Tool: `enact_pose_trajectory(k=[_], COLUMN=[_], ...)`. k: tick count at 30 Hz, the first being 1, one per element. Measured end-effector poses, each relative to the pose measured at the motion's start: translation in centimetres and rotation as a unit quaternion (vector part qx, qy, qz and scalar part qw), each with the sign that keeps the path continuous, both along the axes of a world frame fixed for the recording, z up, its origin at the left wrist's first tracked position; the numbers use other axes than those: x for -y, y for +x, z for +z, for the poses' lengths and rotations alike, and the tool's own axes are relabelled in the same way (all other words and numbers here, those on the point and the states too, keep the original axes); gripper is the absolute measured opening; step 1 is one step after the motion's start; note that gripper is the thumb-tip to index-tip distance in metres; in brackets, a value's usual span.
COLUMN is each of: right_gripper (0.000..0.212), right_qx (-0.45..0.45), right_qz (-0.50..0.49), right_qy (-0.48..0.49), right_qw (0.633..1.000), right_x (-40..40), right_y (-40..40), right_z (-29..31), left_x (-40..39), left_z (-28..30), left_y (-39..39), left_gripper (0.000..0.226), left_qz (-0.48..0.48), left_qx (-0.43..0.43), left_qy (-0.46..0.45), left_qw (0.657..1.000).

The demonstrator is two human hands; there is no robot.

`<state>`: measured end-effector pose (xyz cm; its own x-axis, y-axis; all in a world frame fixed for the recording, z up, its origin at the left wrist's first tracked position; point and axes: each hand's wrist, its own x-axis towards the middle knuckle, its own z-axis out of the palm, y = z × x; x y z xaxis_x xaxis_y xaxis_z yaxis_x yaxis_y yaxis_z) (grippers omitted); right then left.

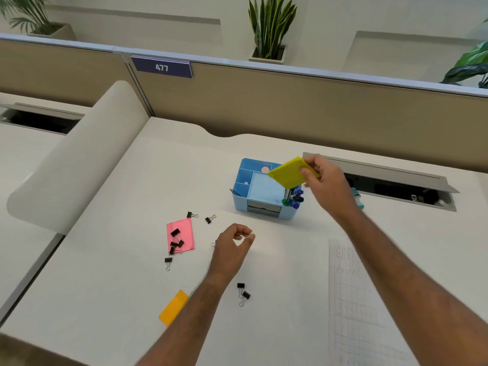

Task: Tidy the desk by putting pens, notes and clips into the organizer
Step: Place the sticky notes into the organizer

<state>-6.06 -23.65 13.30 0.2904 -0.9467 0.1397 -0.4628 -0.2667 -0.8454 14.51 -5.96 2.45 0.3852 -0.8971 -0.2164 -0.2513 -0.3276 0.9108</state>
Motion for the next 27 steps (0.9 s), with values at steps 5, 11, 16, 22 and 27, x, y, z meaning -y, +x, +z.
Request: enact_pose_trajectory(k=[5, 11, 16, 22, 27], right_gripper=[0.009, 0.01, 0.018, 0.019, 0.016], right_qx=[-0.043, -0.131, -0.169, -0.147, -0.101], right_qz=[-0.005, 0.011, 0.019, -0.004, -0.015], right_qy=[-0.048, -0.021, 0.016, 0.004, -0.035], right_qw=[0.998, 0.991, 0.985, 0.989, 0.994], right_x=[4.6, 7.2, 7.4, 6.1, 4.0], right_y=[0.8, 2.1, 2.9, 2.8, 2.6], right_z=[0.7, -1.6, -3.4, -4.0, -3.8], left_x=[-1.3, -2.7, -4.0, -6.2, -9.0], left_z=[-1.2, -2.4, -3.2, -3.4, -3.4], left_y=[2.5, 4.7, 6.0, 7.3, 8.8], left_gripper=[0.006, 0.006, 0.01, 0.015, 0.021], left_qz=[0.021, 0.05, 0.059, 0.059, 0.063], left_qx=[0.021, 0.033, 0.064, 0.107, 0.151], left_qy=[0.022, 0.033, 0.039, 0.043, 0.066], left_qw=[0.999, 0.998, 0.995, 0.992, 0.984])
